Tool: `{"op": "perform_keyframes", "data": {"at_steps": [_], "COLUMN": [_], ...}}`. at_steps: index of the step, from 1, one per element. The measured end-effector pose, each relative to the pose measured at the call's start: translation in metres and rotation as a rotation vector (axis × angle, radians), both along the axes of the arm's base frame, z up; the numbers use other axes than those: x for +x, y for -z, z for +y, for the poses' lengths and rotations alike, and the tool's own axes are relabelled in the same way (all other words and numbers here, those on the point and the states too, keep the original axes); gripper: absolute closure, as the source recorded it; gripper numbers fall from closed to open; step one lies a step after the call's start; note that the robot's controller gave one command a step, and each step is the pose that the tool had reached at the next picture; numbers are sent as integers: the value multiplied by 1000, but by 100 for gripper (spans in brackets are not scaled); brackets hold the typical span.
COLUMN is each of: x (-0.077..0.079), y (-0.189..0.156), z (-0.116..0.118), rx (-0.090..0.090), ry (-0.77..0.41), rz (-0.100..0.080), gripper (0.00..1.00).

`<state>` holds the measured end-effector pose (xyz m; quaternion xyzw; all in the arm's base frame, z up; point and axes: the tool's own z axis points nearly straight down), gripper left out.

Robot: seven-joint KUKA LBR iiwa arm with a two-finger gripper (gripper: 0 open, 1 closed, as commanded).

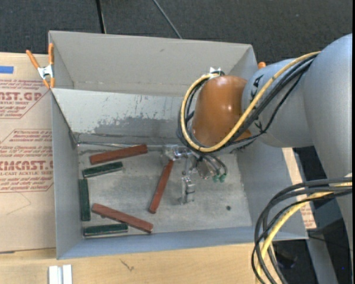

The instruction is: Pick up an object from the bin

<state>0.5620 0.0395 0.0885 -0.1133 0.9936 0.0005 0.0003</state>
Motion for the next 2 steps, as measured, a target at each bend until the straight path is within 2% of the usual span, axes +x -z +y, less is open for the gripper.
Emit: {"op": "perform_keyframes", "data": {"at_steps": [1,2], "x": [10,10], "y": [18,18], "z": [35,35], "rx": [1,1], "ry": [-210,-210], "rz": [-3,-3], "gripper": [100,100]}}
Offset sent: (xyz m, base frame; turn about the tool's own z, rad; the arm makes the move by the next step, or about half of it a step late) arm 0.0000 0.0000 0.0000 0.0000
